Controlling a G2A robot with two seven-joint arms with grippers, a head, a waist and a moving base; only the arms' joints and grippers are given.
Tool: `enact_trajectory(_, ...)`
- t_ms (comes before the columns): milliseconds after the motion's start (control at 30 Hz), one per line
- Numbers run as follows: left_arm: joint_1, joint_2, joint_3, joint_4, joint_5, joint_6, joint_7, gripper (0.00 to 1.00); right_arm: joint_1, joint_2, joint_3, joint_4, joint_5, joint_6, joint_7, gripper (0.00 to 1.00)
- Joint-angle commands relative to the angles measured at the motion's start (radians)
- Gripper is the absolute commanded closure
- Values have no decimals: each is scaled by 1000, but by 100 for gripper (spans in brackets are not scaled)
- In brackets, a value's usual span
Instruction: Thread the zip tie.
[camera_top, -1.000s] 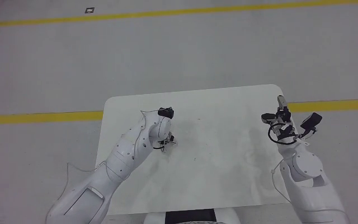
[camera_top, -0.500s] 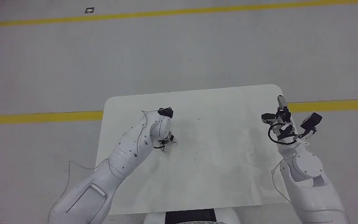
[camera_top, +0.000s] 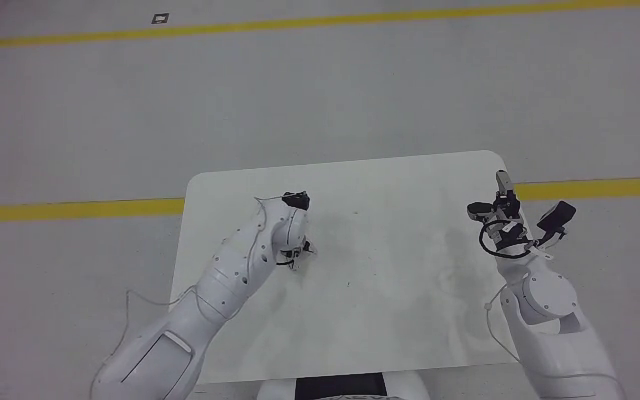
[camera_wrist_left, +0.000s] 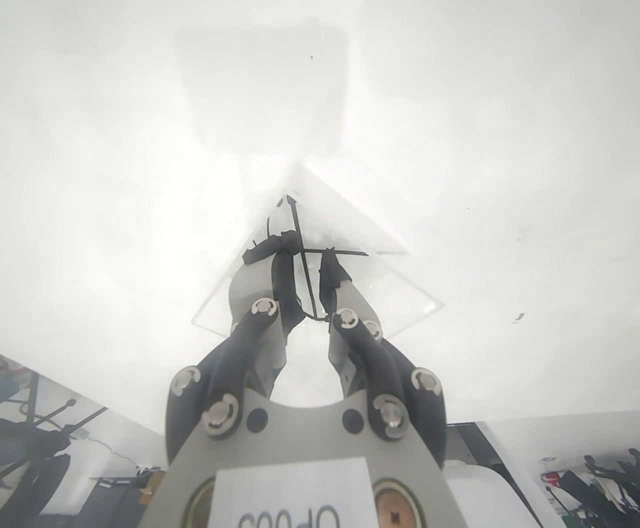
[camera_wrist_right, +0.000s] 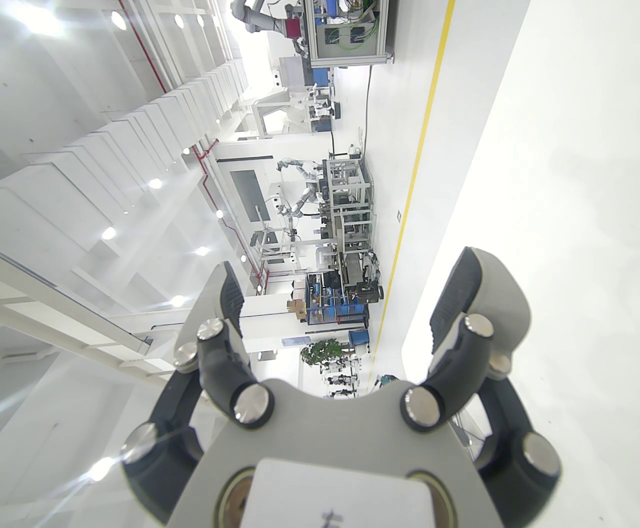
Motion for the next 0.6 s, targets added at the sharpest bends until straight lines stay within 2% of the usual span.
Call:
enact_trajectory(0,6,-2,-4,-1,9,0,-3,84,0,0,0,0,0,0,0,0)
enact_trajectory(200,16,-11,-12,18,8,0,0,84,0,0,0,0,0,0,0,0)
enact_trajectory(400,13,-18,-12,43,-8,0,9,92,0,0,0,0,0,0,0,0)
enact_trajectory(467,11,-19,-12,48,-10,0,11,100,0,0,0,0,0,0,0,0)
enact_trajectory(567,10,-20,-12,45,-9,0,10,100,0,0,0,0,0,0,0,0)
